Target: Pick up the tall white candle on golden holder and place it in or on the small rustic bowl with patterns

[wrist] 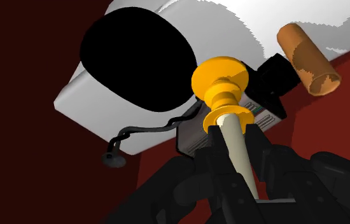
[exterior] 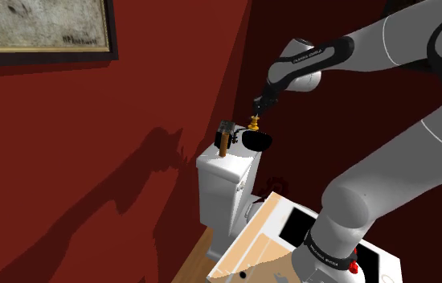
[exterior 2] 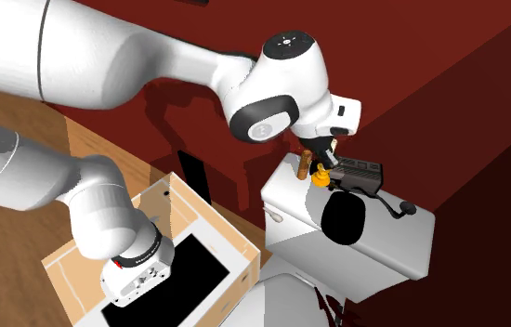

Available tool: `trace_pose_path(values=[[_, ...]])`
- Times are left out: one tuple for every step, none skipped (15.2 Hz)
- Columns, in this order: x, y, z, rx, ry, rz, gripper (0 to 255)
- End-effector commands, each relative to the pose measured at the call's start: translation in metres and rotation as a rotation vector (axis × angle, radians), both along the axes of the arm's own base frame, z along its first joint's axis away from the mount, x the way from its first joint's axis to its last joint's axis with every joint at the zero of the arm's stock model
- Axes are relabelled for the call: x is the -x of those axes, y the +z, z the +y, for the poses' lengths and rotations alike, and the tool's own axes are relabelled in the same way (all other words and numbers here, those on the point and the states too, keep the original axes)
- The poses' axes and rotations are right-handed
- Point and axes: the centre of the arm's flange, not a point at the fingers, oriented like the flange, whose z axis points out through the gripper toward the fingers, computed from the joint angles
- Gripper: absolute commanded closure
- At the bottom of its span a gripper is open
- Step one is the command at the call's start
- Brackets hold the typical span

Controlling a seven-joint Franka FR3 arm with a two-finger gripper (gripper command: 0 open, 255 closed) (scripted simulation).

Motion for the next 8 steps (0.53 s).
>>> trace_pose_path(values=[[-0.002,-0.001,-0.026,0.002,0.002,0.001,255],[-0.003,-0.001,-0.040,0.002,0.002,0.001,255],[-0.003,0.000,-0.053,0.002,0.002,0.001,255],[-0.004,0.000,-0.066,0.002,0.002,0.001,255],[-0.005,0.000,-0.079,0.002,0.002,0.001,255],[-0.005,0.001,-0.092,0.002,0.002,0.001,255],[-0.006,0.001,-0.100,0.002,0.002,0.001,255],[-0.006,-0.004,-0.100,0.002,0.002,0.001,255]])
